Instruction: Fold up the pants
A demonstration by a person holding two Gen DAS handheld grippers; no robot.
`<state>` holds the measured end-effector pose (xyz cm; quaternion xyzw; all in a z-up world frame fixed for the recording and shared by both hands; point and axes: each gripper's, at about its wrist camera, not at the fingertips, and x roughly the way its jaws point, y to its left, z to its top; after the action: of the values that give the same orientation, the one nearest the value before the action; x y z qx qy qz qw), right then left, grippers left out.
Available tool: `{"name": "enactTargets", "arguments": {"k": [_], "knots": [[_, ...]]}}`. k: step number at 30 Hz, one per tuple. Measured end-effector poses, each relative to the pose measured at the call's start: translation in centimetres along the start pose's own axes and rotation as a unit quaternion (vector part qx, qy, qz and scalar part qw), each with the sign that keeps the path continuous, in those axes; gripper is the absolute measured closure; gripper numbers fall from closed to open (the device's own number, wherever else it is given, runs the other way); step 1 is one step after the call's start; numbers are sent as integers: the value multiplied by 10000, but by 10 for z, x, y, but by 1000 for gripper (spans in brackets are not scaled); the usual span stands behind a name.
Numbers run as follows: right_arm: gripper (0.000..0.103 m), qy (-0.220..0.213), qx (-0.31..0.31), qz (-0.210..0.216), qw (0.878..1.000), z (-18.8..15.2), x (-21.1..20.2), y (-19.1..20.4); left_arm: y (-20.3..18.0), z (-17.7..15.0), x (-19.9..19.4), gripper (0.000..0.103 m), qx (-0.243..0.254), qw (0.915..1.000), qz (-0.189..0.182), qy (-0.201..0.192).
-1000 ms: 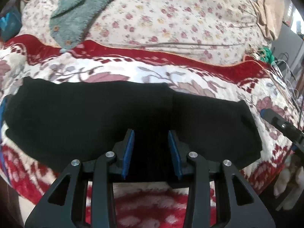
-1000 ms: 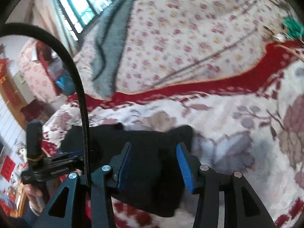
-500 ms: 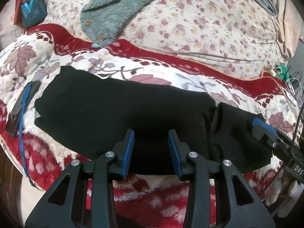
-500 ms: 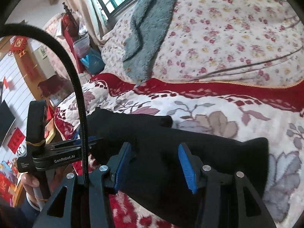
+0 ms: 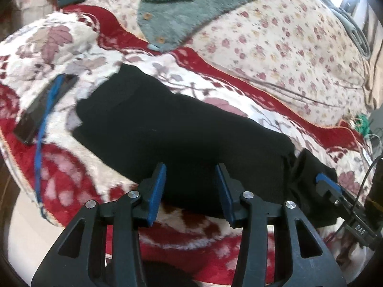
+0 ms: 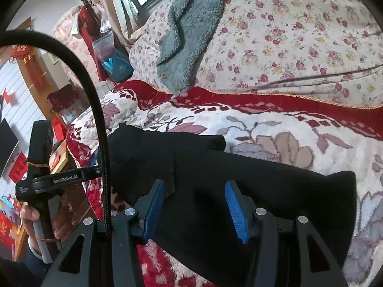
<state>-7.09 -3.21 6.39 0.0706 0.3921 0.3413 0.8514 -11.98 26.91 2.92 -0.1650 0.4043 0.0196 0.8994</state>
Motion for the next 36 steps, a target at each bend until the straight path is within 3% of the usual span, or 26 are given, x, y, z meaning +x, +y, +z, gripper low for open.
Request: {"name": "enactTargets", "arguments": {"k": [6,9,16,24,28,30,36], "knots": [[52,-3,-212,214,9995,11,13,19,24,0,-9,61,-361,9993,64,-93],[52,38,-221,456,9987,17,24,26,38,0,-11,52,-621,9980,88,-114],[52,256,-446,594,9969,30,54,46,68,2,-9,51,-1133,9933,217,-76],[52,442,-665,735,9941,48,90,70,77,2,-4,51,-1202,9925,208,-45],[49,572,-865,832,9911,60,110,84,82,2,-2,51,-1332,9911,89,1],[42,639,-938,967,9888,69,124,91,85,1,-4,51,-1398,9902,-19,-46],[40,900,-1144,1190,9822,96,165,113,93,4,2,47,-1584,9871,-231,-73]]}}
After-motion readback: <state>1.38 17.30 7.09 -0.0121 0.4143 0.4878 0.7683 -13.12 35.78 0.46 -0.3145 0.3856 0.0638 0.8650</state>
